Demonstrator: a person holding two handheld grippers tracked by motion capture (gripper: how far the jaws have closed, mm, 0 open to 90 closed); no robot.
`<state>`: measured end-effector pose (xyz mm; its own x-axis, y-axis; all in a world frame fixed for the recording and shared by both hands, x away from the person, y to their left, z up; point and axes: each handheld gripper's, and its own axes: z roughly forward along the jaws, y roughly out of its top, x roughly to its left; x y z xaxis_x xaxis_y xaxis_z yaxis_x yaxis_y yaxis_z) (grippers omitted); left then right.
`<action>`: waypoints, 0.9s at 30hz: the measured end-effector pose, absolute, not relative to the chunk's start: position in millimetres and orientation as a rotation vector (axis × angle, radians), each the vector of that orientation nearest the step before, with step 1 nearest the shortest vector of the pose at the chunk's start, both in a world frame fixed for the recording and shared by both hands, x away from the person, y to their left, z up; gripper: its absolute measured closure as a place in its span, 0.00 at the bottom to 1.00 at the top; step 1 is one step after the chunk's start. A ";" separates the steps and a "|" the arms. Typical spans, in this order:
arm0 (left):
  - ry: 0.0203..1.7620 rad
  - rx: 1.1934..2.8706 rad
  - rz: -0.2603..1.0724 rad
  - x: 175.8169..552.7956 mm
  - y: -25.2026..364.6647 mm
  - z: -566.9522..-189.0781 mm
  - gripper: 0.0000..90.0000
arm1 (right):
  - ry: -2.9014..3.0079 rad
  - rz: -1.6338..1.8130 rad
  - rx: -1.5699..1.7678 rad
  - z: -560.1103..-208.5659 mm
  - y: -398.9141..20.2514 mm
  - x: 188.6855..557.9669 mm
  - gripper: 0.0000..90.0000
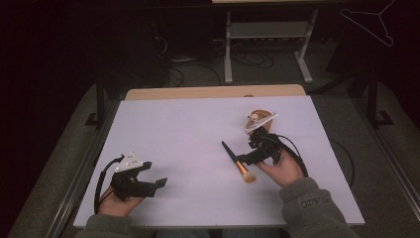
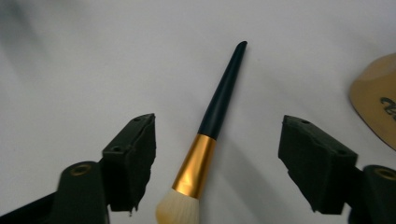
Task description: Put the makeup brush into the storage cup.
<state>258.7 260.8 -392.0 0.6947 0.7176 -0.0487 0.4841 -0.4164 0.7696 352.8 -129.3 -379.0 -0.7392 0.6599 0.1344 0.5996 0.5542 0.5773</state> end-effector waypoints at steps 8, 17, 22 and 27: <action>0.921 2.090 0.362 259.0 260.2 -392.7 0.21 | 2.724 0.889 1.114 -392.4 -115.6 365.2 0.36; 0.919 2.091 0.361 259.2 260.2 -393.0 0.21 | 2.748 0.827 1.143 -406.0 -106.5 374.0 0.41; 0.919 2.091 0.359 259.2 260.1 -393.1 0.21 | 2.759 0.804 1.147 -410.8 -102.3 375.7 0.44; 0.913 2.103 0.361 259.5 260.7 -392.8 0.21 | 2.761 0.804 1.151 -414.3 -99.2 376.6 0.48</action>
